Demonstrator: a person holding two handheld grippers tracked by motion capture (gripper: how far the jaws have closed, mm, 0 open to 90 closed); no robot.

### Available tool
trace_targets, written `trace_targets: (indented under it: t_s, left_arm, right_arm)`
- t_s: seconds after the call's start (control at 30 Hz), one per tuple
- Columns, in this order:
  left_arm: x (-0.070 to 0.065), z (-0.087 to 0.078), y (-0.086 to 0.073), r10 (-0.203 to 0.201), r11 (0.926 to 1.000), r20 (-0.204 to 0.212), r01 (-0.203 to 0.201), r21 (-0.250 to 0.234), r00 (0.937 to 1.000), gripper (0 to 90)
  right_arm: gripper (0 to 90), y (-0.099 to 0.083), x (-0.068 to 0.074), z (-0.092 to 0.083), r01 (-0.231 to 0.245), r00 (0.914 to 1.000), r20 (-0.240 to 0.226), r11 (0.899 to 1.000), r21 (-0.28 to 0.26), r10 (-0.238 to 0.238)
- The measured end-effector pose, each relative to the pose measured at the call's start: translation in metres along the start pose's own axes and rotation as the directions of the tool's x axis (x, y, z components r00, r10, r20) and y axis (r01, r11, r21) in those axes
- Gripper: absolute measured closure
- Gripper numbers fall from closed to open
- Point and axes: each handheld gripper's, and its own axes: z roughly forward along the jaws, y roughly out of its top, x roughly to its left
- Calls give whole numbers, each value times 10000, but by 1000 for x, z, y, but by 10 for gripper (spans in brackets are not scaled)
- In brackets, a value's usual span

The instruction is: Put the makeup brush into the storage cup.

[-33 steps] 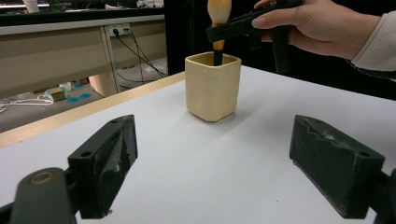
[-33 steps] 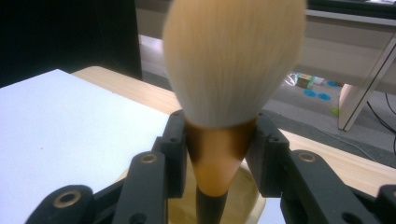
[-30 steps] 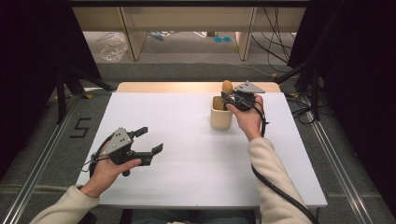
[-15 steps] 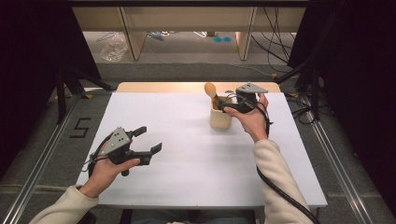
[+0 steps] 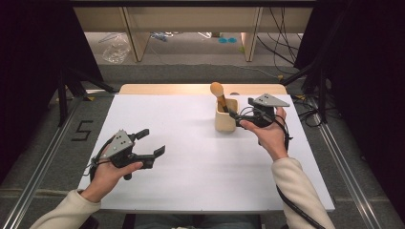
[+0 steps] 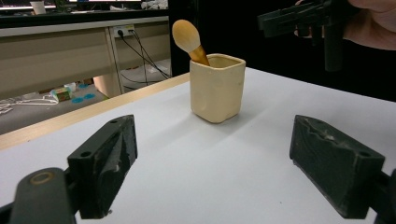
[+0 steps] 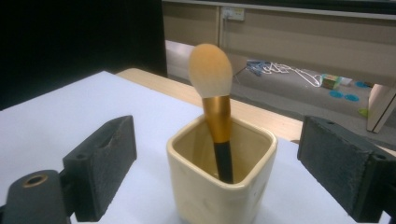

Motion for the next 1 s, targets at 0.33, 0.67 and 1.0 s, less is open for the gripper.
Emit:
trace_targets:
  t_s: [0.33,0.67,1.0]
  left_arm:
    - [3,-6,0,-49,10000,-129,48,-76,9999,148]
    - [4,-9,-1,-106,9999,-227,104,-111,9997,147]
    - [6,-12,-3,-240,9997,-356,237,-82,9991,147]
  right_arm:
    - [129,-8,10,-19,21,9997,-238,9998,-207,-26]
    - [128,-23,16,-45,182,9990,-408,9993,-339,-196]
    - [125,-45,21,-76,-213,9991,-373,9997,-112,209]
